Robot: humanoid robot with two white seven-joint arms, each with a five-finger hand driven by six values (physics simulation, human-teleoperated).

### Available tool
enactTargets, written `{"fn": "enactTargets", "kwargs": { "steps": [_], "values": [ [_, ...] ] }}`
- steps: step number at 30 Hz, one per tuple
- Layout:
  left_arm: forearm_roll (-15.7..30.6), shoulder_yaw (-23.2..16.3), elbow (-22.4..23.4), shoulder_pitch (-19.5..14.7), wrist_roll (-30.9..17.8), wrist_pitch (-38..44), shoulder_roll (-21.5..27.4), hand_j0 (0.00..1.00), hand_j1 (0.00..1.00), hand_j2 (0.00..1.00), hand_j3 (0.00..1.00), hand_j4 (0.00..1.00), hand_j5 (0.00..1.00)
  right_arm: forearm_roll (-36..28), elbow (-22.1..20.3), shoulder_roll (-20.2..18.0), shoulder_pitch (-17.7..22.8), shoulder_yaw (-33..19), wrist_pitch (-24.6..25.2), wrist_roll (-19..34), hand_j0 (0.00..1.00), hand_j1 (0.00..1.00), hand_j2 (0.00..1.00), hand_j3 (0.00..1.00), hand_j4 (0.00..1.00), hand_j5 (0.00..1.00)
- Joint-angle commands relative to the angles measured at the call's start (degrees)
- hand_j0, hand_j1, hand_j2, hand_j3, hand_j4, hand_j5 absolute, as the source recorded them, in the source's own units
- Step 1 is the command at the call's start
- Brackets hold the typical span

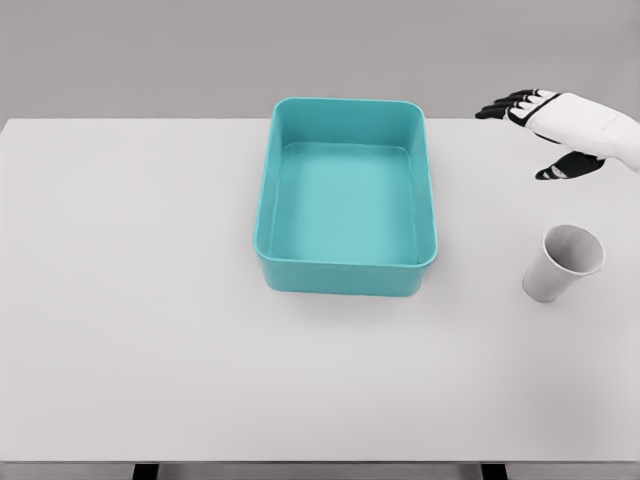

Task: Put the paper cup into the basket with your right arm

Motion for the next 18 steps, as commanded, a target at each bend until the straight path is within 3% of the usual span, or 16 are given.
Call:
{"fn": "enactTargets", "kwargs": {
  "steps": [1,4,8,9,10,12,14,18],
  "values": [
    [-0.01,-0.01,0.01,0.0,-0.01,0.0,0.0,1.0,1.0,1.0,1.0,1.0,1.0,-0.3,0.0,-0.18,0.0,-0.09,0.02,-0.13,1.0,1.0,1.0,1.0,1.0,1.0],
    [-0.01,-0.01,0.01,0.0,-0.01,0.0,0.0,1.0,1.0,1.0,1.0,1.0,1.0,-1.35,-0.09,-1.15,-0.18,-0.44,0.02,-0.57,1.0,1.0,1.0,1.0,1.0,1.0],
    [-0.01,-0.01,0.01,0.0,-0.01,0.0,0.0,1.0,1.0,1.0,1.0,1.0,1.0,-10.93,0.09,-7.3,3.6,-0.53,0.02,-0.57,1.0,1.0,1.0,1.0,1.0,1.0],
    [-0.01,-0.01,0.01,0.0,-0.01,0.0,0.0,1.0,1.0,1.0,1.0,1.0,1.0,-15.13,0.0,-9.66,4.91,-0.62,0.02,-0.66,1.0,1.0,1.0,1.0,1.0,1.0],
    [-0.01,-0.01,0.01,0.0,-0.01,0.0,0.0,1.0,1.0,1.0,1.0,1.0,1.0,-22.17,0.09,-10.29,7.73,-1.23,0.02,-0.66,1.0,1.0,1.0,1.0,1.0,1.0],
    [-0.01,-0.01,0.01,0.0,-0.01,0.0,0.0,1.0,1.0,1.0,1.0,1.0,1.0,-30.34,0.09,-11.95,11.77,-2.37,0.02,-0.66,1.0,1.0,1.0,1.0,1.0,1.0],
    [-0.01,-0.01,0.01,0.0,-0.01,0.0,0.0,1.0,1.0,1.0,1.0,1.0,1.0,-32.99,0.17,-13.98,14.15,-3.61,0.02,-0.66,1.0,1.0,1.0,1.0,1.0,1.0],
    [-0.01,-0.01,0.01,0.0,-0.01,0.0,0.0,1.0,1.0,1.0,1.0,1.0,1.0,-45.03,0.79,-17.06,17.4,-3.96,0.02,-0.66,1.0,1.0,1.0,1.0,1.0,1.0]
  ]
}}
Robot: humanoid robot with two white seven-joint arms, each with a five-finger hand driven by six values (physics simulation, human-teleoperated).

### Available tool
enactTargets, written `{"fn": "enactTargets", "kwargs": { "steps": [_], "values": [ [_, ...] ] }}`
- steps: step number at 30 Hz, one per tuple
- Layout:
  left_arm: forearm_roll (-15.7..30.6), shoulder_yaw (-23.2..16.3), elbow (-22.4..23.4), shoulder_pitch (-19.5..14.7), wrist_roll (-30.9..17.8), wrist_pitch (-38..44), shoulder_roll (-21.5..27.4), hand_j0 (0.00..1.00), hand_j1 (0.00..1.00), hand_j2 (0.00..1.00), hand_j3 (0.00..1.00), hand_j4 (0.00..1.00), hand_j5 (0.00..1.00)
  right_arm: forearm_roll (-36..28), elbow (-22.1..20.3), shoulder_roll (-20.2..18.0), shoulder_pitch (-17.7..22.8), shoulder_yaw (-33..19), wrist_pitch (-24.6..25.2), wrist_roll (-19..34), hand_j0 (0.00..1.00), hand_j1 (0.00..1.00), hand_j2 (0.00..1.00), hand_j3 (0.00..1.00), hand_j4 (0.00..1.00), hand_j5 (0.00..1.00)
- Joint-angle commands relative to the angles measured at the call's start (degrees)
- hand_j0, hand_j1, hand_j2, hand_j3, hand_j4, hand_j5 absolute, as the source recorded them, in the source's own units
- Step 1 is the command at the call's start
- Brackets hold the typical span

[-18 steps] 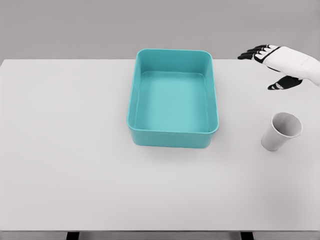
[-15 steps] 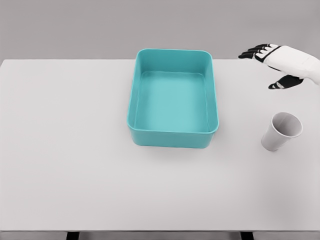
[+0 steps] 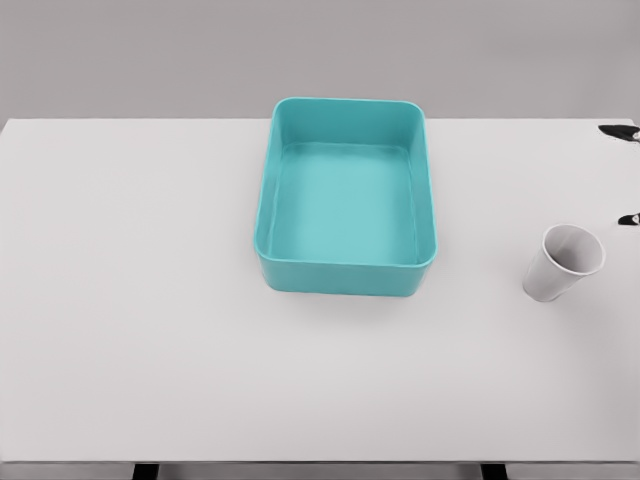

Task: Put the paper cup into the basket with your right arm

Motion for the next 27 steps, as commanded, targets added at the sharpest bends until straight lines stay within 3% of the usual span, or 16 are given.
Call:
{"fn": "enactTargets", "kwargs": {
  "steps": [1,5,7,15,27],
  "values": [
    [-0.01,-0.01,0.02,0.0,0.0,-0.01,0.0,1.0,1.0,1.0,1.0,1.0,1.0,-6.92,0.24,-2.39,0.26,-0.49,0.07,-0.04,1.0,1.0,1.0,1.0,1.0,1.0],
    [-0.01,-0.01,-0.07,0.17,0.0,-0.01,0.0,1.0,1.0,1.0,1.0,1.0,1.0,-10.96,-0.02,-2.3,9.05,-0.4,0.07,-0.12,1.0,1.0,1.0,1.0,1.0,1.0],
    [-0.01,-0.01,0.1,0.62,0.0,-0.01,0.0,1.0,1.0,1.0,1.0,1.0,1.0,-10.87,-0.02,-2.3,10.99,-0.49,0.07,-0.12,1.0,1.0,1.0,1.0,1.0,1.0],
    [-0.01,-0.01,-0.07,0.62,0.0,-0.01,0.0,1.0,1.0,1.0,1.0,1.0,1.0,-10.87,-0.29,-1.51,13.54,-0.49,0.07,-0.12,1.0,1.0,1.0,1.0,1.0,1.0],
    [-0.01,-0.01,-0.07,0.62,0.0,-0.01,0.0,1.0,1.0,1.0,1.0,1.0,1.0,-10.61,-1.08,2.88,15.91,-0.4,0.07,-0.12,1.0,1.0,1.0,1.0,1.0,1.0]
  ]
}}
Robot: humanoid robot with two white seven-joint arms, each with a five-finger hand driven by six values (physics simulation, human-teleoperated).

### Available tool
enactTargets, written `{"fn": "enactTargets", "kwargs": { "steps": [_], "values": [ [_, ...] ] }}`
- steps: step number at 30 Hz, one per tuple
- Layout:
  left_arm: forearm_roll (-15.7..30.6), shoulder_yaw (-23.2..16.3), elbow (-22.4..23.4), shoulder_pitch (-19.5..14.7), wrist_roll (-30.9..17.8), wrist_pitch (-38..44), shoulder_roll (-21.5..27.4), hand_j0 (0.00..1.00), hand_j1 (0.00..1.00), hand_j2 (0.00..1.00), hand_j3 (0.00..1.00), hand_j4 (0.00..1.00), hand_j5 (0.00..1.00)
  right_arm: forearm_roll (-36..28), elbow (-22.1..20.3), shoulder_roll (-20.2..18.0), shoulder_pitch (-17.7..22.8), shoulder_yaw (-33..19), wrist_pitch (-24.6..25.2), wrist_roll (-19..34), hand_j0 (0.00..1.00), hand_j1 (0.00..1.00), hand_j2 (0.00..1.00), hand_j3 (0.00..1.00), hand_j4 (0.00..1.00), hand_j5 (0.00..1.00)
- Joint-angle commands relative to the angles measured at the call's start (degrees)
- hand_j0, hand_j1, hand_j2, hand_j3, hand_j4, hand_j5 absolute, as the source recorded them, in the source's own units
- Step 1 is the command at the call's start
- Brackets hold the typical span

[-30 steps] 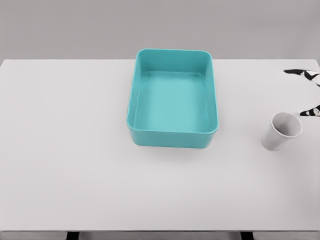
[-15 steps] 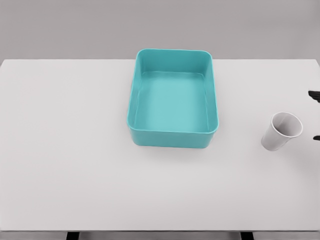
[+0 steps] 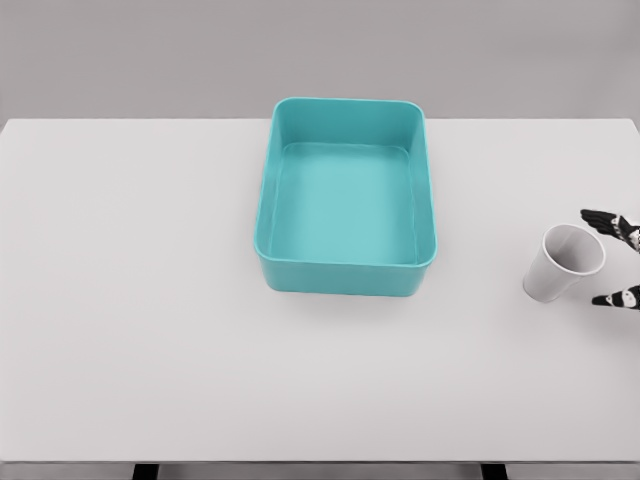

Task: Put the paper cup into the basket with your right arm

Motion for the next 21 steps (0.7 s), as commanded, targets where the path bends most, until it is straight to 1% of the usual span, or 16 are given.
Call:
{"fn": "enactTargets", "kwargs": {
  "steps": [1,10,12,16,19,21],
  "values": [
    [-0.01,0.0,0.01,0.0,0.0,0.0,0.0,1.0,1.0,1.0,1.0,1.0,1.0,-0.43,-0.34,1.04,0.0,-0.1,0.04,-0.02,1.0,1.0,1.0,1.0,1.0,1.0],
    [-0.01,0.0,0.01,-0.09,0.0,0.0,0.0,1.0,1.0,1.0,1.0,1.0,1.0,-0.69,-0.96,2.1,0.35,-0.1,0.04,-0.1,1.0,1.0,1.0,1.0,1.0,1.0],
    [-0.01,0.0,0.01,0.0,0.0,0.0,0.0,1.0,1.0,1.0,1.0,1.0,1.0,-0.6,-1.4,2.1,0.44,-0.1,0.04,-2.56,1.0,1.0,1.0,1.0,1.0,1.0],
    [-0.01,0.0,0.01,0.0,0.0,0.0,0.0,1.0,1.0,1.0,1.0,1.0,1.0,-0.78,-1.4,2.1,0.53,-0.1,0.04,-3.0,1.0,1.0,1.0,1.0,1.0,1.0],
    [-0.01,0.0,0.01,0.0,0.0,0.0,0.0,1.0,1.0,1.0,1.0,1.0,1.0,-0.78,-2.02,2.1,1.32,-0.1,0.04,-5.9,1.0,1.0,1.0,1.0,1.0,1.0],
    [-0.01,0.0,0.01,-0.09,0.0,0.0,0.0,1.0,1.0,1.0,1.0,1.0,1.0,-0.78,-2.81,2.1,1.49,-0.1,0.04,-6.08,1.0,1.0,1.0,1.0,1.0,1.0]
  ]
}}
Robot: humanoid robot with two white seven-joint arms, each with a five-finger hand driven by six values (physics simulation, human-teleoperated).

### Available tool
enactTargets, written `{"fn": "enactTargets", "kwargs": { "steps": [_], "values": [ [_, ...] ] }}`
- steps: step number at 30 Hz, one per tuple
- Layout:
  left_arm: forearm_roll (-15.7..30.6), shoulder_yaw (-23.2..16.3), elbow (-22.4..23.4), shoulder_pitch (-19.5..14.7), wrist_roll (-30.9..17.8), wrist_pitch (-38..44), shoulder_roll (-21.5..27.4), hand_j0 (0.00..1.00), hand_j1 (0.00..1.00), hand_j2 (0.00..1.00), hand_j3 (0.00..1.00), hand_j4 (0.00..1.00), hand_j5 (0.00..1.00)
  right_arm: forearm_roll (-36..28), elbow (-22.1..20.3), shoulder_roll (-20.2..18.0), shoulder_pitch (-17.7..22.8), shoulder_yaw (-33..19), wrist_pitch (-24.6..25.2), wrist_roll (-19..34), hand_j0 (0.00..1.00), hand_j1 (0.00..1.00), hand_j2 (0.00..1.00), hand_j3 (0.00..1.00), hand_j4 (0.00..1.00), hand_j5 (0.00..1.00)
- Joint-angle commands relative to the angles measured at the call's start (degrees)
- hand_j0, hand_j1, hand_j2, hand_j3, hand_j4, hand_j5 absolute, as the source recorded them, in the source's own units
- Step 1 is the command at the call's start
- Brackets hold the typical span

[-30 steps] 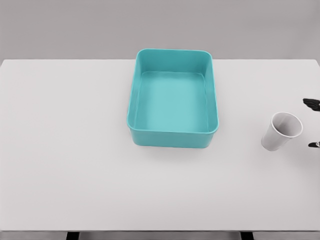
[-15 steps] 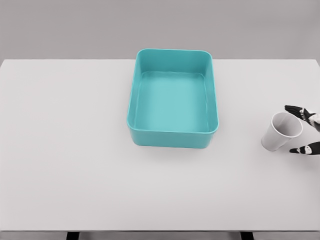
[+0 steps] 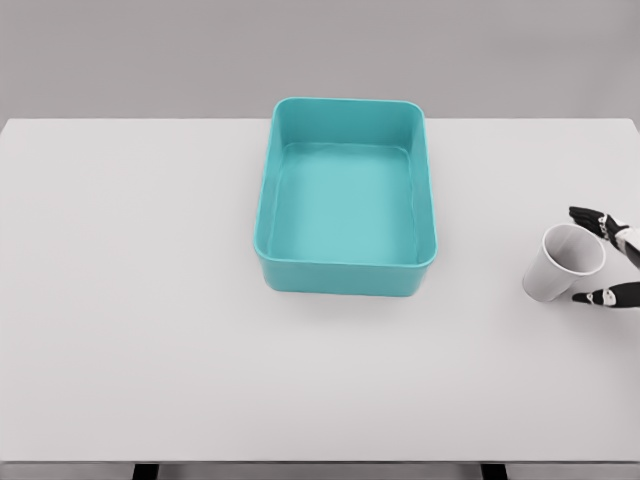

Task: Put the paper cup into the basket with your right arm

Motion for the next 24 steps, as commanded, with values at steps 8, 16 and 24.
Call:
{"fn": "enactTargets", "kwargs": {
  "steps": [8,16,24],
  "values": [
    [-0.01,0.0,0.01,0.0,0.0,0.0,0.0,1.0,1.0,1.0,1.0,1.0,1.0,-0.3,-1.7,0.53,0.44,-0.09,0.03,-1.59,1.0,1.0,1.0,1.0,1.0,1.0],
    [-0.01,0.0,0.01,0.0,0.0,0.0,0.0,1.0,1.0,1.0,1.0,1.0,1.0,-0.3,-4.07,0.53,1.32,-0.18,0.03,-1.77,1.0,1.0,1.0,1.0,1.0,1.0],
    [-0.01,0.0,0.01,0.0,0.0,0.0,0.0,1.0,1.0,1.0,1.0,1.0,1.0,-0.21,-4.6,0.62,1.32,-0.27,0.03,-3.7,1.0,1.0,1.0,1.0,1.0,1.0]
  ]
}}
